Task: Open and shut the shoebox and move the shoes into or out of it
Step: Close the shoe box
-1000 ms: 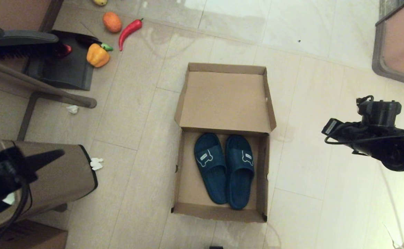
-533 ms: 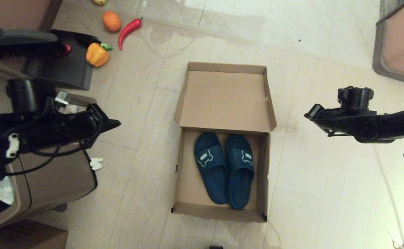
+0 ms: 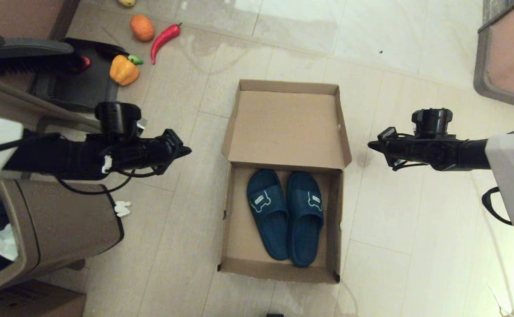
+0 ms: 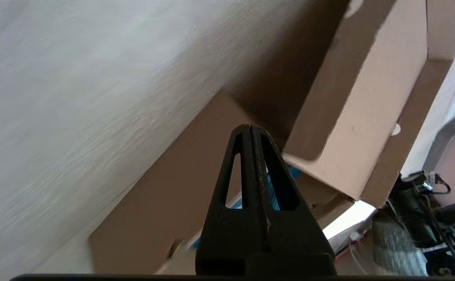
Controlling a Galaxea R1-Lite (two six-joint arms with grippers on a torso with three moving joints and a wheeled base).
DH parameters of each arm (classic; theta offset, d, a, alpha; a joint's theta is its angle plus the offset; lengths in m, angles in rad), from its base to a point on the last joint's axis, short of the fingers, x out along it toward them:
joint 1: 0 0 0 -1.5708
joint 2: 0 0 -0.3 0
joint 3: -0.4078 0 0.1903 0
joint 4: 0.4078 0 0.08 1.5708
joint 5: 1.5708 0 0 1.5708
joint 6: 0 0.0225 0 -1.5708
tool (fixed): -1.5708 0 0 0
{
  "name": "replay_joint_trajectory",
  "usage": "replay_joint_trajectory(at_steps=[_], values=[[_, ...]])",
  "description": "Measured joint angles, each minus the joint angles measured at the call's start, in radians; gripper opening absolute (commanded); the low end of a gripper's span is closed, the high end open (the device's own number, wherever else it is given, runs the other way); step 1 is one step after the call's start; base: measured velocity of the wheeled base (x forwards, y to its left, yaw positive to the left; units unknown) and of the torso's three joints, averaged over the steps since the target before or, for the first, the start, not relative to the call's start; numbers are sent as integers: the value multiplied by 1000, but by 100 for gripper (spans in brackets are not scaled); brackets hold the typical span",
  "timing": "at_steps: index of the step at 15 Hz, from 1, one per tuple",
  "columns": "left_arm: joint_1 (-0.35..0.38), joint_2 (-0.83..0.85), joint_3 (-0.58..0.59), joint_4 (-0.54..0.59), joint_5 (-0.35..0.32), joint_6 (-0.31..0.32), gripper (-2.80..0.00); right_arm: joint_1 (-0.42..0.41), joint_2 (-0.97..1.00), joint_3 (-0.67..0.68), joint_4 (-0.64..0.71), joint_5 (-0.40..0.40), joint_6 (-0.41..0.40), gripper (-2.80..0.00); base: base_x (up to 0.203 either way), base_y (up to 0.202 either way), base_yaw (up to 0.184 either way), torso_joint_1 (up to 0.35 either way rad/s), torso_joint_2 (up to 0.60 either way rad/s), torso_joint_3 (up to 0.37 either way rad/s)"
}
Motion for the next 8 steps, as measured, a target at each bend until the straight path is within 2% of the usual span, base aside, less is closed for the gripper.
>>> replay_joint_trajectory(at_steps=[3,5,6,8], values=[[-29,97,-151,16,1,0,-280,32,24,-1,-77,8,91,-280,0,0,0,0,0,0],[-54,138,-223,70,0,0,-280,45,29,-2,-128,37,167,-280,0,0,0,0,0,0],[-60,159,-257,90,-1,0,-280,50,32,-1,-164,62,202,-280,0,0,0,0,0,0],[-68,199,-326,115,0,1,-280,57,46,-2,-228,122,220,-280,0,0,0,0,0,0]])
